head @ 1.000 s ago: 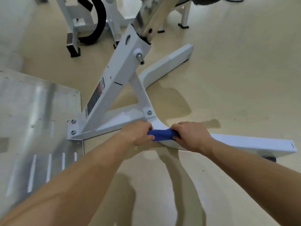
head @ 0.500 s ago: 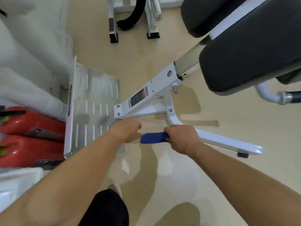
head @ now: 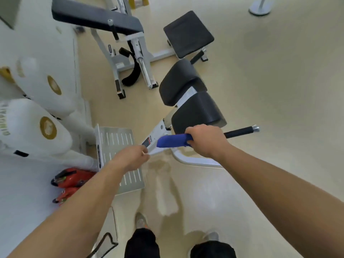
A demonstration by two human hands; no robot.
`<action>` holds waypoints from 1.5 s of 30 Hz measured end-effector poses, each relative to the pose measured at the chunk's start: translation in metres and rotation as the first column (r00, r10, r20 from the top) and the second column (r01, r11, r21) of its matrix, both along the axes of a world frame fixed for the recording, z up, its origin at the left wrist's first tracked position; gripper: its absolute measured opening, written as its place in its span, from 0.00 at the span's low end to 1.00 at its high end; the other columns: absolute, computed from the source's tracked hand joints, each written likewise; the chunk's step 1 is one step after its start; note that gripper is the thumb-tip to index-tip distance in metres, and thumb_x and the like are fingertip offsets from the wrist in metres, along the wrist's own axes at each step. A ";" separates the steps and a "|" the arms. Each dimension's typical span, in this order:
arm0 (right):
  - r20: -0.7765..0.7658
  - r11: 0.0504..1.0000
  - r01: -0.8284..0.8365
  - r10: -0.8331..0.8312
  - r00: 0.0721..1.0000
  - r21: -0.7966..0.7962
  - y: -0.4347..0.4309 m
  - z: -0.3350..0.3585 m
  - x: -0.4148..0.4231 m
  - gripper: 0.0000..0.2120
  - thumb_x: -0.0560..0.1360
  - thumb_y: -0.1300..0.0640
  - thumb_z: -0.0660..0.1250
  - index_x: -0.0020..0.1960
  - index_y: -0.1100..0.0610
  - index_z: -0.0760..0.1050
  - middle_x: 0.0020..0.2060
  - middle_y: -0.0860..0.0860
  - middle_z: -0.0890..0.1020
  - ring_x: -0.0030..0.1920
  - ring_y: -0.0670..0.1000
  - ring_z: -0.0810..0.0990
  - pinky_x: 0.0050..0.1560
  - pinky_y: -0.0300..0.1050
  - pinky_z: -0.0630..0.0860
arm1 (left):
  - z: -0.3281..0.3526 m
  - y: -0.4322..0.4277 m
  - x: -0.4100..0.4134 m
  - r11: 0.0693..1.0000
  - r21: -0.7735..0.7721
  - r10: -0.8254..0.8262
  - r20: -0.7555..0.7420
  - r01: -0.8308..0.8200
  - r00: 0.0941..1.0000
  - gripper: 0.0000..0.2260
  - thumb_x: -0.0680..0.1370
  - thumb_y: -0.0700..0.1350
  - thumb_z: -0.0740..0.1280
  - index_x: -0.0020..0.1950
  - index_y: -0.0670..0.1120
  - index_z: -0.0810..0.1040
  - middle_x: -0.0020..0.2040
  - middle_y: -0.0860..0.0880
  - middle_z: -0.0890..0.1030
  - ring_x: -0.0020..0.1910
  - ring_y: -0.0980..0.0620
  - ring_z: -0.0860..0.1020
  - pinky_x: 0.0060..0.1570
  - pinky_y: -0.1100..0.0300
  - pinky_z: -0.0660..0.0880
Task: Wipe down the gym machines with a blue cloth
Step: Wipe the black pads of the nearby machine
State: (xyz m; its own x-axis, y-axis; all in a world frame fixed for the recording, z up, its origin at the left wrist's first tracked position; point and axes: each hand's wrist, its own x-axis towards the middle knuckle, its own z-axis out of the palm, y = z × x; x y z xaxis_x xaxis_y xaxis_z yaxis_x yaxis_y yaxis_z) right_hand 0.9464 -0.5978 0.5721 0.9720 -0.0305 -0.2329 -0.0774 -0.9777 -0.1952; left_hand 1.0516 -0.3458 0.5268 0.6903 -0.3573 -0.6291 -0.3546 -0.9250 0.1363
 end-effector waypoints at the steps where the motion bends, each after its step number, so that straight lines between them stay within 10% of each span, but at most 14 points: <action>1: 0.009 1.000 0.030 -0.030 0.999 -0.002 -0.018 0.021 -0.011 0.05 0.78 0.52 0.64 0.54 0.46 0.72 0.43 0.46 0.78 0.40 0.51 0.77 0.37 0.45 0.70 | 0.020 -0.018 -0.008 1.000 -0.030 -0.005 0.004 0.005 1.000 0.17 0.80 0.57 0.60 0.66 0.54 0.74 0.60 0.52 0.79 0.54 0.50 0.78 0.54 0.55 0.75; 27: -0.084 0.948 0.268 -0.285 0.955 -0.171 -0.351 0.099 0.070 0.09 0.76 0.53 0.63 0.56 0.48 0.76 0.44 0.49 0.77 0.41 0.56 0.76 0.36 0.43 0.67 | 0.091 -0.393 0.106 0.943 -0.332 -0.040 -0.059 0.019 0.997 0.18 0.80 0.56 0.63 0.68 0.53 0.74 0.63 0.51 0.78 0.57 0.51 0.77 0.63 0.49 0.74; 39: -0.191 0.991 -0.127 0.133 0.973 0.041 -0.402 0.016 0.205 0.01 0.76 0.54 0.62 0.46 0.50 0.73 0.42 0.50 0.80 0.40 0.54 0.78 0.38 0.43 0.70 | 0.061 -0.415 0.107 0.894 -0.231 0.382 -0.057 -0.384 0.923 0.11 0.82 0.54 0.60 0.58 0.51 0.76 0.51 0.51 0.80 0.51 0.50 0.79 0.56 0.49 0.76; 45: -0.203 0.845 -0.527 0.533 0.822 0.086 -0.443 -0.002 0.235 0.05 0.79 0.55 0.62 0.51 0.54 0.76 0.40 0.49 0.76 0.40 0.53 0.74 0.30 0.40 0.61 | 0.055 -0.464 0.045 0.661 -0.123 0.740 -0.057 -0.740 0.671 0.14 0.82 0.53 0.60 0.63 0.51 0.76 0.58 0.51 0.80 0.55 0.48 0.77 0.58 0.51 0.74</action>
State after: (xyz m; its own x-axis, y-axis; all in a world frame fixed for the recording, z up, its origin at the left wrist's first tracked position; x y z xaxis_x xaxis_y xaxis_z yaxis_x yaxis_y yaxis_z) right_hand 1.1813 -1.0407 0.5704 0.7641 0.4836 -0.4270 0.4095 -0.8750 -0.2583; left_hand 1.0962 -0.8099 0.5821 0.7612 0.1960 -0.6182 0.4393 -0.8570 0.2693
